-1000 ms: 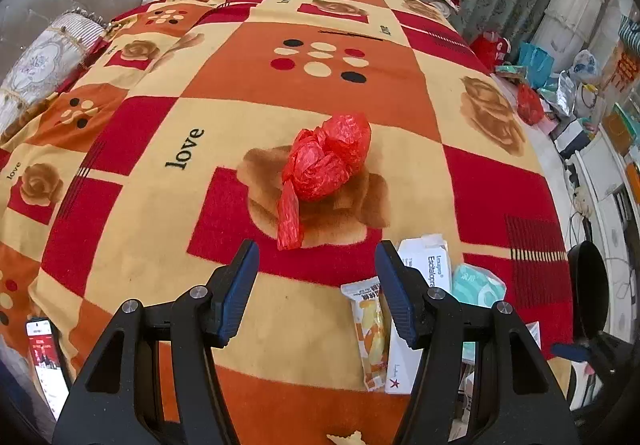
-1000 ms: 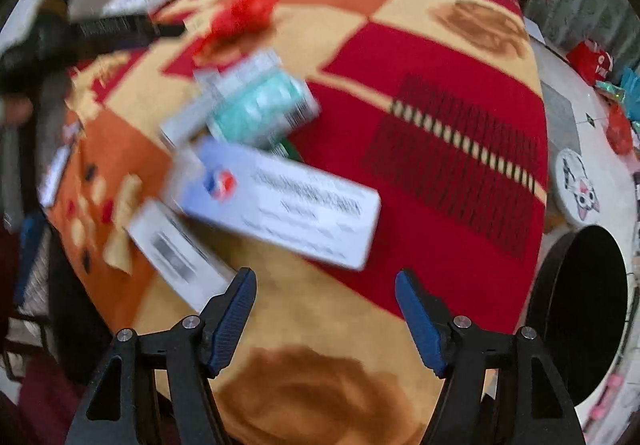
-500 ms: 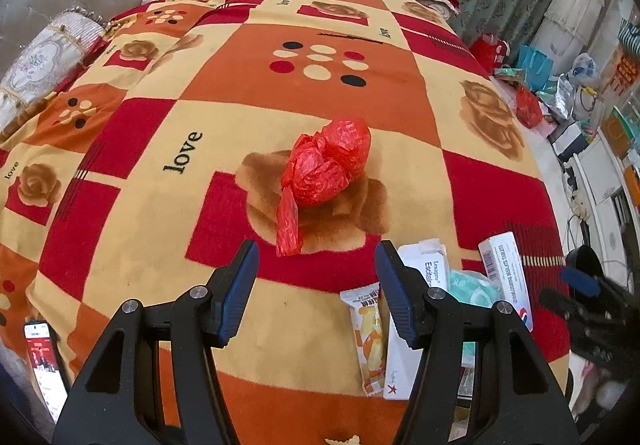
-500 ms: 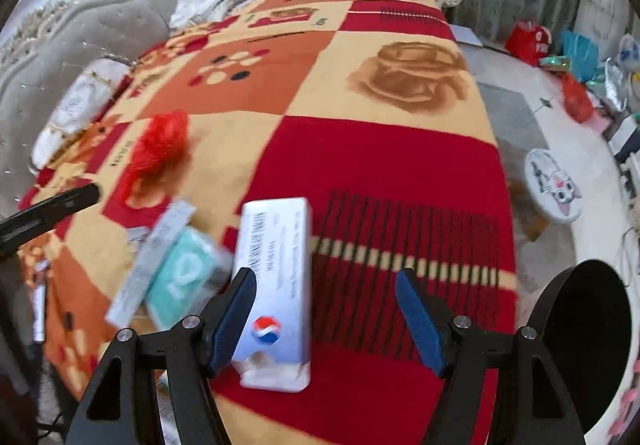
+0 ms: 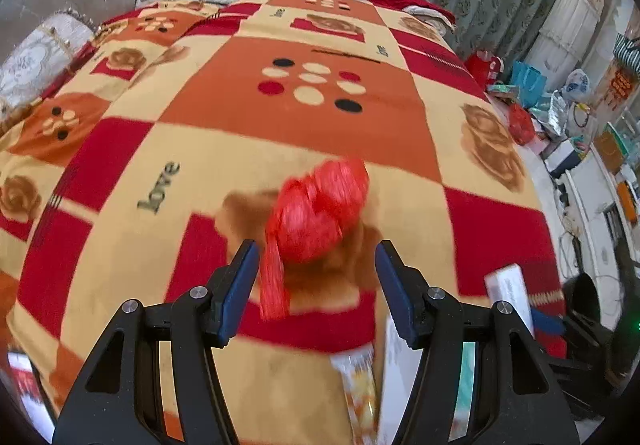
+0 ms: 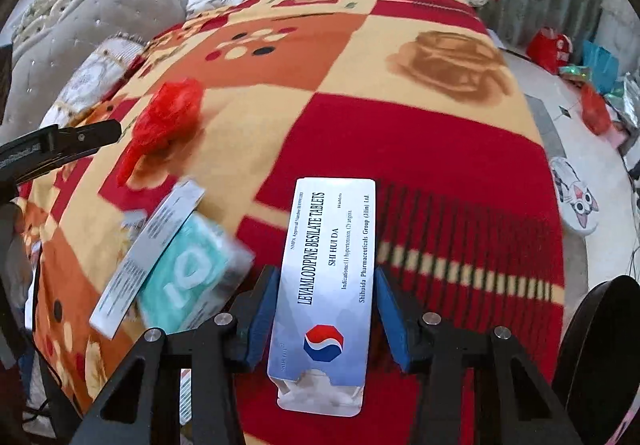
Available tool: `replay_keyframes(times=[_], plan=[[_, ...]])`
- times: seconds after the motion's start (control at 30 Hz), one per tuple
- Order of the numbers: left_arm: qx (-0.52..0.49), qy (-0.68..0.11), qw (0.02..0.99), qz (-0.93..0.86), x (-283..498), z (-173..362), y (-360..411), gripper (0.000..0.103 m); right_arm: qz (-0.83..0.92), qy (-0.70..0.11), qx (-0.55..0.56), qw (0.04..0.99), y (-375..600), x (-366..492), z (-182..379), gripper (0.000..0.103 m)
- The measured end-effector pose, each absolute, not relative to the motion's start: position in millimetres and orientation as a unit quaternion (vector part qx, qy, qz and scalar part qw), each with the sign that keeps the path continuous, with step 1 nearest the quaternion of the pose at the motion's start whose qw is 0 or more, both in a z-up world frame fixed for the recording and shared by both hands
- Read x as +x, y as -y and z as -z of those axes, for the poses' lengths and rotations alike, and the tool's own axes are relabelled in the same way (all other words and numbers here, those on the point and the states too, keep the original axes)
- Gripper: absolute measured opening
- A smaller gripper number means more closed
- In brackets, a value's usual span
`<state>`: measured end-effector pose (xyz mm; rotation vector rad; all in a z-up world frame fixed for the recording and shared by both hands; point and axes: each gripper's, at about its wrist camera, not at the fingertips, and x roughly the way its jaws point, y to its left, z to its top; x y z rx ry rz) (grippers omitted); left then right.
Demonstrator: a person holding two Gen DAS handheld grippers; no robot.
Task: Collect trash
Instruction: 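Grasp the red plastic bag with the left tool while the right grasps the white Levamlodipine box, then carry the red bag and white box over the black bin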
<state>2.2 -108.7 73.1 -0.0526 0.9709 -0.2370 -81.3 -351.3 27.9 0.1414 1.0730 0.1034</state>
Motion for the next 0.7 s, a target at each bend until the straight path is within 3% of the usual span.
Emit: replay_keyframes(times=[0.43, 0.53, 0.7], plan=[[0.012, -0.489, 0.866, 0.107, 50, -31, 130, 0.058, -0.057, -0.494, 0.073, 0.865, 358, -79, -23, 0.048], [0.010, -0.490, 0.865, 0.107, 49, -31, 129, 0.039, -0.059, -0.493, 0.072, 0.865, 358, -80, -24, 0.048], [-0.009, -0.489, 0.864, 0.118, 39, -43, 124, 0.037, -0.061, -0.484, 0.078, 0.870, 361, -85, -32, 0.048]])
